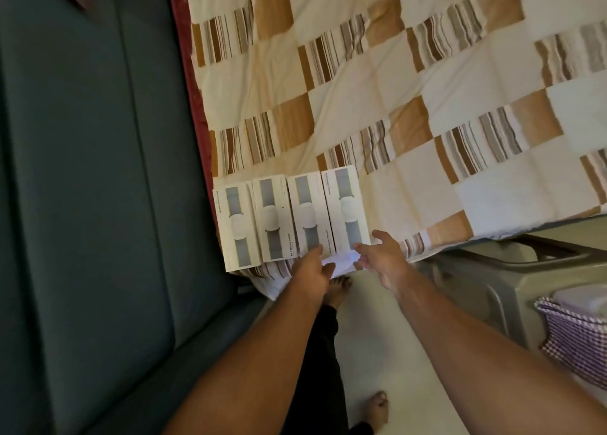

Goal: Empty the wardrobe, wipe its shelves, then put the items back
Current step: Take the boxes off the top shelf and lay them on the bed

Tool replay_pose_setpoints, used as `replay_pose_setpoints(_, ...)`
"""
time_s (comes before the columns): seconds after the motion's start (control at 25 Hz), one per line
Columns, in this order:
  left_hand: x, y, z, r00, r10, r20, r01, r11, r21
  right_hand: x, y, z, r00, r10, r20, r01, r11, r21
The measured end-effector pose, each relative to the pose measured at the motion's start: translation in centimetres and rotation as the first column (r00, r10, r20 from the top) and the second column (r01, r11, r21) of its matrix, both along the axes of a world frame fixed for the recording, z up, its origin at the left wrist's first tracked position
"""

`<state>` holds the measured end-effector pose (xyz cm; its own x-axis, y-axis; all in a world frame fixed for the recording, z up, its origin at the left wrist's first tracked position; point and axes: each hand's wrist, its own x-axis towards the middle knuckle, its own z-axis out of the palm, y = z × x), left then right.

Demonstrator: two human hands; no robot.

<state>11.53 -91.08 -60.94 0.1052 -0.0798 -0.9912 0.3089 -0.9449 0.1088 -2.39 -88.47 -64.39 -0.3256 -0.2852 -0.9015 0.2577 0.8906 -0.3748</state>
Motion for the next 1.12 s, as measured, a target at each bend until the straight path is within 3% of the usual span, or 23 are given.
replay_pose_setpoints(0.08,-1.0,0.3,1.3,0.997,-0.081,0.014,0.081,0.996,0.024,-0.8,0.2,1.0,0.995,0.061,-0.079,-0.063,0.998,-0.026)
replay_pose_setpoints(0.2,-2.6,1.6,3.5,0.913,-0.348,0.214,0.385,0.909,-0.161,-3.2,1.2,5.2,0.956,0.163,-0.245,-0.21,0.961,-0.181)
replay_pose_setpoints(0.28,-4.0,2.3,5.5,0.826,-0.502,0.255,0.563,0.746,-0.356,-4.9,2.6,9.3,0.954,0.176,-0.243,-0.252,0.912,-0.325)
replay_pose_setpoints(0.36,-5.8,2.9,8.4,0.723,-0.645,0.247,0.652,0.519,-0.553,-6.7,5.3,13.6,0.961,0.118,-0.249,-0.22,0.872,-0.438)
replay_pose_setpoints(0.52,-10.5,5.2,15.7,0.499,-0.789,0.359,0.613,0.029,-0.79,-9.6,13.7,22.4,0.937,-0.085,-0.339,-0.138,0.801,-0.582)
replay_pose_setpoints(0.6,-13.0,7.8,19.3,0.432,-0.812,0.392,0.51,-0.138,-0.849,-10.0,18.7,26.9,0.907,-0.207,-0.366,-0.087,0.76,-0.644)
replay_pose_setpoints(0.72,-16.4,15.0,25.9,0.316,-0.86,0.401,0.282,-0.318,-0.905,-9.6,28.3,34.0,0.796,-0.397,-0.456,-0.055,0.703,-0.709)
replay_pose_setpoints(0.8,-17.8,22.4,30.3,0.198,-0.897,0.395,0.12,-0.378,-0.918,-8.2,36.7,38.4,0.681,-0.531,-0.504,-0.025,0.671,-0.741)
replay_pose_setpoints(0.96,-18.6,36.4,36.6,-0.007,-0.929,0.369,-0.155,-0.364,-0.919,-4.1,51.7,45.1,0.436,-0.693,-0.575,0.036,0.651,-0.758)
replay_pose_setpoints(1.12,-18.6,51.3,42.7,-0.257,-0.899,0.355,-0.393,-0.238,-0.888,1.5,65.8,51.3,0.135,-0.763,-0.632,0.114,0.646,-0.755)
